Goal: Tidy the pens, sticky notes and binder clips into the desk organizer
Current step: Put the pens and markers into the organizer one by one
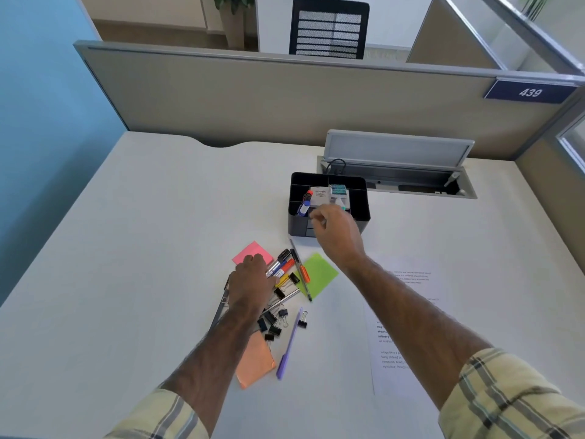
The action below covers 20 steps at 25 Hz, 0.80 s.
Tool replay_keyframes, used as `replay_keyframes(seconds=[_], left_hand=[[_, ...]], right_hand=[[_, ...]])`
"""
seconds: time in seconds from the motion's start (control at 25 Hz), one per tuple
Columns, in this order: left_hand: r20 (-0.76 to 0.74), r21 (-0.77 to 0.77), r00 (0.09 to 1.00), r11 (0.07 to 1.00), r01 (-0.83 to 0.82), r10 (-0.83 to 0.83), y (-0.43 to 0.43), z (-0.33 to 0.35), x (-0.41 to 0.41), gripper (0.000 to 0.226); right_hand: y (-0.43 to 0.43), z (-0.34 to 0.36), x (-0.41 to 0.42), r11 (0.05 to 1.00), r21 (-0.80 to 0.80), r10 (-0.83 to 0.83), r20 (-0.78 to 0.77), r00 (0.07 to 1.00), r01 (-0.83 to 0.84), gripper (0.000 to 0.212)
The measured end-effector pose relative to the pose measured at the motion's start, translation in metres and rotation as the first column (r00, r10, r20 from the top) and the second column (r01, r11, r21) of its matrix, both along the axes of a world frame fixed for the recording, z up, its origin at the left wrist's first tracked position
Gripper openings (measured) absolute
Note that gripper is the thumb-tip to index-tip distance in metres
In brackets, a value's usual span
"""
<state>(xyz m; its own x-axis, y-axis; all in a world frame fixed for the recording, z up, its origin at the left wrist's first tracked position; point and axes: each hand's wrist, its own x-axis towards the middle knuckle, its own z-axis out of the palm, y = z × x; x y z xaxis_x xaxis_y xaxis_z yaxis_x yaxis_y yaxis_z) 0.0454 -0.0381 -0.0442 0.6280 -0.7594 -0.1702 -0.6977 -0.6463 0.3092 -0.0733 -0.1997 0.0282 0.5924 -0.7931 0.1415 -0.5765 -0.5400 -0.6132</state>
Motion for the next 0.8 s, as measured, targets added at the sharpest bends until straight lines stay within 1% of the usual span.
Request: replay_keyframes(seconds=[0.2,0.36,0.4,0.48,0.52,0.56,0.64,0.72,0.8], left_hand=[[-0.039,-0.068,0.999,0.998,-0.018,0.015,0.002,0.003,-0.003,0.035],[-0.071,-0.155,0.997,0.987,-0.044,0.033,0.006,0.008,-0.003,0.022],[-0.110,-0.208,0.993,0.976,-0.070,0.048,0.006,0.011,-0.003,0.019],[-0.230,-0.331,0.971,0.932,-0.147,0.071,0.004,0.021,-0.003,0.018],[-0.279,-0.381,0.958,0.908,-0.175,0.068,0.001,0.027,-0.002,0.019],[-0.315,-0.423,0.947,0.886,-0.191,0.053,-0.002,0.032,-0.001,0.020],[-0.377,-0.497,0.926,0.842,-0.212,0.010,-0.009,0.042,0.004,0.020],[-0.387,-0.567,0.922,0.797,-0.209,-0.033,-0.014,0.049,0.009,0.019],[-0.354,-0.625,0.934,0.755,-0.198,-0.048,-0.019,0.055,0.014,0.019]], right_hand=[[0.016,-0.023,-0.008,0.997,0.075,0.011,-0.057,0.998,-0.007,0.016],[0.021,-0.025,-0.007,0.989,0.142,0.042,-0.064,0.997,-0.032,0.017],[0.021,-0.022,-0.005,0.985,0.167,0.063,-0.071,0.995,-0.051,0.020],[0.020,-0.014,0.000,0.962,0.258,0.108,-0.078,0.991,-0.085,0.034],[0.019,-0.008,0.003,0.939,0.330,0.118,-0.048,0.992,-0.096,0.037],[0.017,0.000,0.006,0.906,0.410,0.110,0.016,0.994,-0.107,0.036],[0.010,0.019,0.012,0.837,0.533,0.037,0.170,0.985,-0.123,0.029],[0.001,0.040,0.019,0.808,0.568,0.003,0.262,0.965,-0.157,0.019],[-0.007,0.057,0.028,0.829,0.534,0.013,0.281,0.960,-0.167,0.013]])
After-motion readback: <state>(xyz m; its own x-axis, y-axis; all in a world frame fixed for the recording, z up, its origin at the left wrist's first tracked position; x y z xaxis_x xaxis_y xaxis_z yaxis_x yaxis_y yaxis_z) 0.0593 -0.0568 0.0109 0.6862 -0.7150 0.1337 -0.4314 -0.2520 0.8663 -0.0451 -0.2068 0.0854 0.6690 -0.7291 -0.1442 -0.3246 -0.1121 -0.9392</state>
